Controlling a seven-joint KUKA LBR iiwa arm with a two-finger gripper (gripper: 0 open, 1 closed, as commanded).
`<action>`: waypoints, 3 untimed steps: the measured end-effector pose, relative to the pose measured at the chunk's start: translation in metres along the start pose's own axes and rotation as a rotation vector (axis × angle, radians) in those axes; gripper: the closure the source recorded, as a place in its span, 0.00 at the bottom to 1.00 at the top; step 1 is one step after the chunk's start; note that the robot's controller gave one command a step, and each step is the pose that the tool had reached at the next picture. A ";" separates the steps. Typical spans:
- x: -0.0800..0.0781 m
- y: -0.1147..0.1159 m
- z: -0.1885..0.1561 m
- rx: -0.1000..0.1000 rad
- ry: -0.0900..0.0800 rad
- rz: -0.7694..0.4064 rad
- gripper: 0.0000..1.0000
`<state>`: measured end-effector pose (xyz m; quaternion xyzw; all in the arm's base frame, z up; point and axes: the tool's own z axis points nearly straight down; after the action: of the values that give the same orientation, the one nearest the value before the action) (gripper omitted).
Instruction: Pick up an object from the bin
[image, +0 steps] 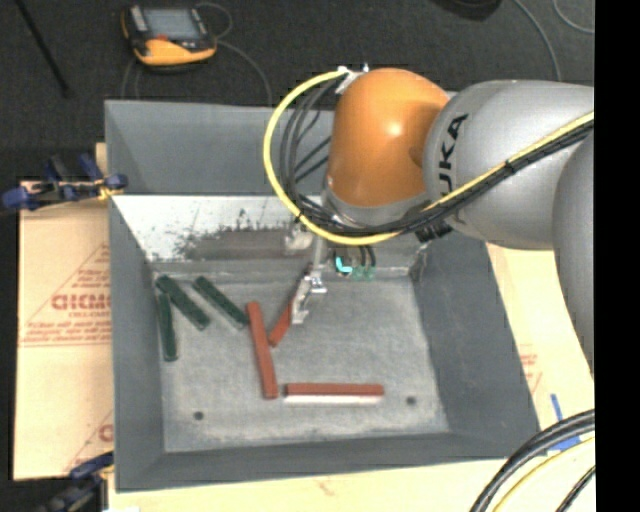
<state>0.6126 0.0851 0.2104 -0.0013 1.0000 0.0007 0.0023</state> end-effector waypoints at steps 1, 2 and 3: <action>0.000 0.000 0.000 0.000 0.000 0.001 0.00; -0.008 -0.013 0.056 0.000 -0.005 0.067 0.00; -0.002 -0.009 0.131 -0.001 0.009 0.056 1.00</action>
Offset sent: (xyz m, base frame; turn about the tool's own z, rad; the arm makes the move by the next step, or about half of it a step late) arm 0.0142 -0.0295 -0.1313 0.1542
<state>0.6153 0.0763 0.0793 0.0267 0.9996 0.0014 -0.0024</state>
